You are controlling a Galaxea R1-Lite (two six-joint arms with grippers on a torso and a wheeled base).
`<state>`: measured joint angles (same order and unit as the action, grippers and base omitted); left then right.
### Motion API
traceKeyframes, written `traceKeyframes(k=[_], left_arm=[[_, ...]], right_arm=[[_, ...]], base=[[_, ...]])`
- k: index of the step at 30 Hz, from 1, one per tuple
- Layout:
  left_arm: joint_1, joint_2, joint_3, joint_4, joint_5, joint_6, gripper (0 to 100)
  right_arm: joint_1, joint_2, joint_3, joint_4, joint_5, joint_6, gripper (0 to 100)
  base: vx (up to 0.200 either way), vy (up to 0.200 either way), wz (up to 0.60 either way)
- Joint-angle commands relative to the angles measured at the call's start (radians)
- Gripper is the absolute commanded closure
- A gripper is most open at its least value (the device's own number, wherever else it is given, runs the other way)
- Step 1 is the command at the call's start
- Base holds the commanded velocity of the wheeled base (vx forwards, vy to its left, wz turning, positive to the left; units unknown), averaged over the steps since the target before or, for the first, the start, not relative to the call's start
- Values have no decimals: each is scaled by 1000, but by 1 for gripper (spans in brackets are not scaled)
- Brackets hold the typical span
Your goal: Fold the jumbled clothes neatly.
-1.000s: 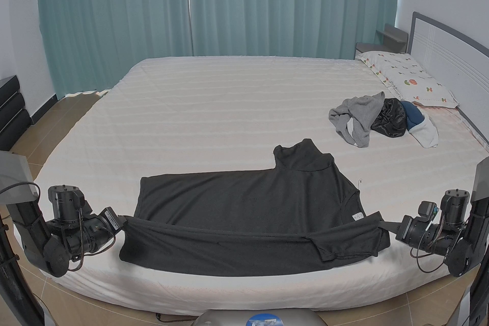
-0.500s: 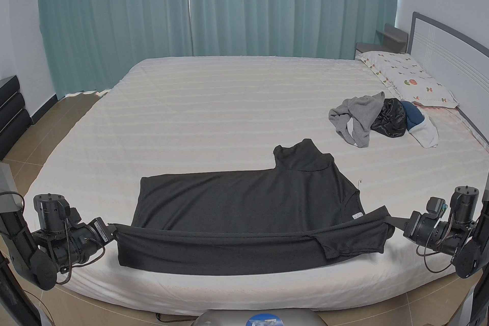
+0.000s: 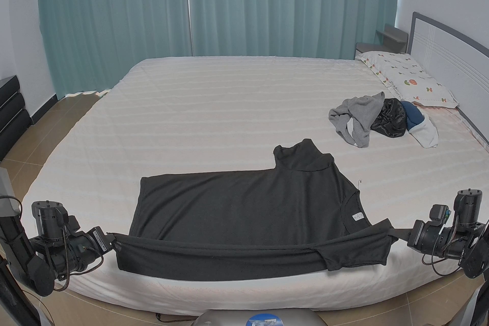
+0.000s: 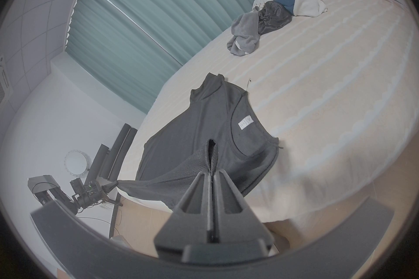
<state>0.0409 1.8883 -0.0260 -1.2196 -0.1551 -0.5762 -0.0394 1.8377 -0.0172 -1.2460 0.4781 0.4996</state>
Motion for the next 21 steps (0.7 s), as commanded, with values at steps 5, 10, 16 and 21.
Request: traceKeyframes(k=[5,10,16,21], left_arm=[[-1,12,14,-3,0,-1,100],[-1,38,-17,-6,0,-2,100],[-1,98,-74,-6,0,-4,100],[-4,155,-112,-6,0,-4,100]], right_arm=[[-10,-14,17,31,-1,-23,100],[-10,23,-6,22,-3,-23,100],[3,80,-69,26,-4,-23,100],[7,143,-124,30,-15,-23,100]], base=[[0,0,0],[0,0,0],[0,0,0],[0,0,0]])
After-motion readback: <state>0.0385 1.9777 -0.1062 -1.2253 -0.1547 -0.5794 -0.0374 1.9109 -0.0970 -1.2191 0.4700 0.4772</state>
